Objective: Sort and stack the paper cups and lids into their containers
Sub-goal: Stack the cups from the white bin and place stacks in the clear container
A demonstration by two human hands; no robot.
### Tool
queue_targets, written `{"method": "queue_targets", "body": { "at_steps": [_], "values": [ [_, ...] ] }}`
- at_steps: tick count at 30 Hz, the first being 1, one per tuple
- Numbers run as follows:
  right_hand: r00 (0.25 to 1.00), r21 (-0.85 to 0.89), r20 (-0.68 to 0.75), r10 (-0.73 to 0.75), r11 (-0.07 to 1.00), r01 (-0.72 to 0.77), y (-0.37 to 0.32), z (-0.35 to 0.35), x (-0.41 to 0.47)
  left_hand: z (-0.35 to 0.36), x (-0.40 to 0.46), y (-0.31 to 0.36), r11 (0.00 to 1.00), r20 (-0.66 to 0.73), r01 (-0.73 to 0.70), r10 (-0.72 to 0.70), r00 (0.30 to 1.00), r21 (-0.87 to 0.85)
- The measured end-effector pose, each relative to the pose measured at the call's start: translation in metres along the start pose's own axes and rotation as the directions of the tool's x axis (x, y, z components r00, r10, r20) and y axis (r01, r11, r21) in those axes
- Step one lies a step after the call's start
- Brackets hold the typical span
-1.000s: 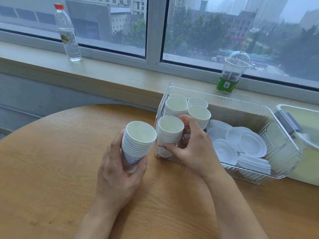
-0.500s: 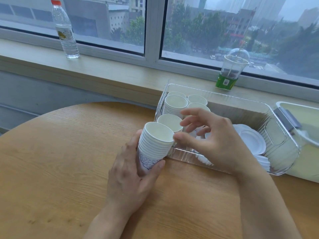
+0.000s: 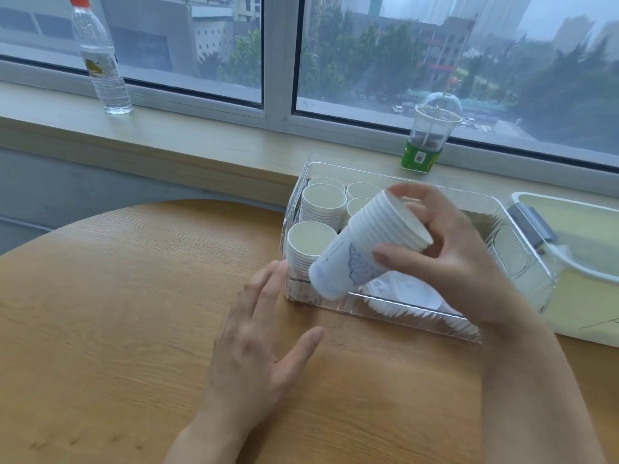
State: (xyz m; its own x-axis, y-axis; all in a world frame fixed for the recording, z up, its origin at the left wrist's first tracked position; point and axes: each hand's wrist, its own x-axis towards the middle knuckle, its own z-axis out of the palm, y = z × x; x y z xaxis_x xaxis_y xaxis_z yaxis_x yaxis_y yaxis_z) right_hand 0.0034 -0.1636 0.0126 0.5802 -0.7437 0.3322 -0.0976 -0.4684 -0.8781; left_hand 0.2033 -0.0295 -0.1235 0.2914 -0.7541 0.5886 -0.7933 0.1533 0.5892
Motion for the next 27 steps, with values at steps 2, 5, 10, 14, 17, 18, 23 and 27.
{"method": "queue_targets", "body": {
  "at_steps": [2,5,10,14,17,18,23,27],
  "values": [
    [0.994,0.038,-0.112,-0.019,0.999,0.023,0.004,-0.009,0.0,0.001,0.001,-0.001,1.0,0.03,0.009,-0.01,0.999,0.014],
    [0.978,-0.076,-0.198,-0.071,0.995,0.057,0.013,-0.015,0.001,0.004,0.0,-0.005,1.0,0.088,0.011,-0.012,0.996,0.017],
    [0.987,-0.299,-0.152,-0.049,0.954,0.001,0.029,-0.011,0.006,0.005,-0.001,-0.007,1.0,0.119,0.021,-0.021,0.993,0.009],
    [0.993,-0.335,-0.103,0.051,0.939,-0.083,0.043,0.001,0.009,0.005,-0.002,-0.006,1.0,0.117,0.027,-0.027,0.993,0.004],
    [0.996,-0.353,-0.069,0.056,0.932,-0.077,0.047,0.008,0.011,0.005,-0.003,-0.006,1.0,0.126,0.031,-0.031,0.992,-0.001],
    [0.997,-0.362,-0.059,0.051,0.929,-0.069,0.048,0.009,0.011,0.005,-0.003,-0.007,1.0,0.126,0.031,-0.031,0.991,-0.002],
    [0.996,-0.427,-0.078,0.037,0.902,-0.067,0.054,0.008,0.012,0.005,-0.003,-0.006,0.999,0.121,0.033,-0.033,0.992,-0.001],
    [0.995,-0.474,-0.058,0.079,0.875,-0.097,0.054,0.009,0.011,0.006,-0.003,-0.007,0.999,0.12,0.034,-0.033,0.992,-0.008]
  ]
}}
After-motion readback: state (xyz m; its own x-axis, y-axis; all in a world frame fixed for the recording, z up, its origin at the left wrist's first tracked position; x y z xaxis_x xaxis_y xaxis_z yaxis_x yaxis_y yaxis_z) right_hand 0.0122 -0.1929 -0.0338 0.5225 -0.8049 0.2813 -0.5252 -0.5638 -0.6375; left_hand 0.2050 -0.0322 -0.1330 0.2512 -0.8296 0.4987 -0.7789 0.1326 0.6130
